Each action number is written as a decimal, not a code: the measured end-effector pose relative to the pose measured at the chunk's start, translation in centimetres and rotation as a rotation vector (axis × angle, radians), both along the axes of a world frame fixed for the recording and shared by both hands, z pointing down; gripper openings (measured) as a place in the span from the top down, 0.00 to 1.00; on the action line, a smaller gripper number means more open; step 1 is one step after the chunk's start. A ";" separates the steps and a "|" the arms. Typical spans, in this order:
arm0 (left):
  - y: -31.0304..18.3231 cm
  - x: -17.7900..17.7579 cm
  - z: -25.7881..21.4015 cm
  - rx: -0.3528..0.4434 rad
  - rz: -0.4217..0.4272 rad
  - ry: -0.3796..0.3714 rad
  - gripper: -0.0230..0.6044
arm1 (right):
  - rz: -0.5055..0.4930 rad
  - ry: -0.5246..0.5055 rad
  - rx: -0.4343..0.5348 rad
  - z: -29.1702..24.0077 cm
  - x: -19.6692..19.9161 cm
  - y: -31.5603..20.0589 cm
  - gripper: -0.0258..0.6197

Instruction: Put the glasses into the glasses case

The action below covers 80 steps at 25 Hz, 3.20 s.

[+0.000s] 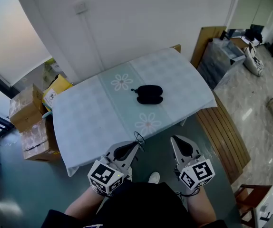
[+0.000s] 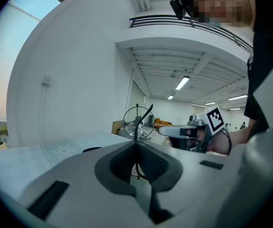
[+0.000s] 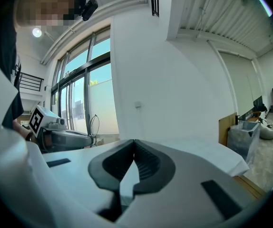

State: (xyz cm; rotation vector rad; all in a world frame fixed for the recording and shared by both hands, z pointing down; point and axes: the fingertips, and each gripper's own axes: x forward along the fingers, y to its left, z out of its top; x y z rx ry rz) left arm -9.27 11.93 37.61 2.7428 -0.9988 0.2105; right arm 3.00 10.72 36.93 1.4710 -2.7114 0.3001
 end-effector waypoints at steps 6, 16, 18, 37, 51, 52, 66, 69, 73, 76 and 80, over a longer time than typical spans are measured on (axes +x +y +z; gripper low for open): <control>0.2 1.6 0.3 -0.003 -0.029 0.004 0.92 | -0.031 0.004 -0.001 0.3 1.6 -0.2 0.92; 0.5 5.0 0.0 0.011 -0.057 -0.006 0.92 | -0.068 -0.002 0.013 0.2 4.8 -0.8 0.92; 0.6 5.4 0.0 0.012 -0.060 -0.009 0.91 | -0.069 -0.007 0.011 0.3 5.3 -0.8 0.92; -4.6 3.6 -0.2 0.016 -0.044 -0.010 0.92 | -0.021 -0.025 0.006 0.1 4.4 -5.0 0.92; -11.8 1.0 0.9 -0.015 0.035 -0.026 0.92 | 0.053 -0.027 -0.040 1.7 1.7 -11.0 0.92; -12.3 0.8 1.0 -0.018 0.041 -0.026 0.92 | 0.059 -0.025 -0.041 1.7 1.5 -11.4 0.92; -17.4 -1.1 2.5 -0.054 0.119 0.007 0.92 | 0.144 0.006 -0.051 2.0 -0.3 -15.5 0.92; -18.0 -1.5 2.7 -0.058 0.140 0.013 0.92 | 0.164 0.011 -0.048 1.8 -0.8 -15.8 0.92; -18.8 -2.1 3.2 -0.065 0.157 0.013 0.92 | 0.184 0.012 -0.046 1.8 -1.4 -16.0 0.92; -19.0 -2.3 3.5 -0.074 0.169 0.009 0.92 | 0.197 0.008 -0.047 1.9 -1.6 -16.1 0.92; -19.6 -2.1 3.7 -0.077 0.180 0.007 0.92 | 0.208 0.004 -0.050 2.0 -1.5 -16.5 0.92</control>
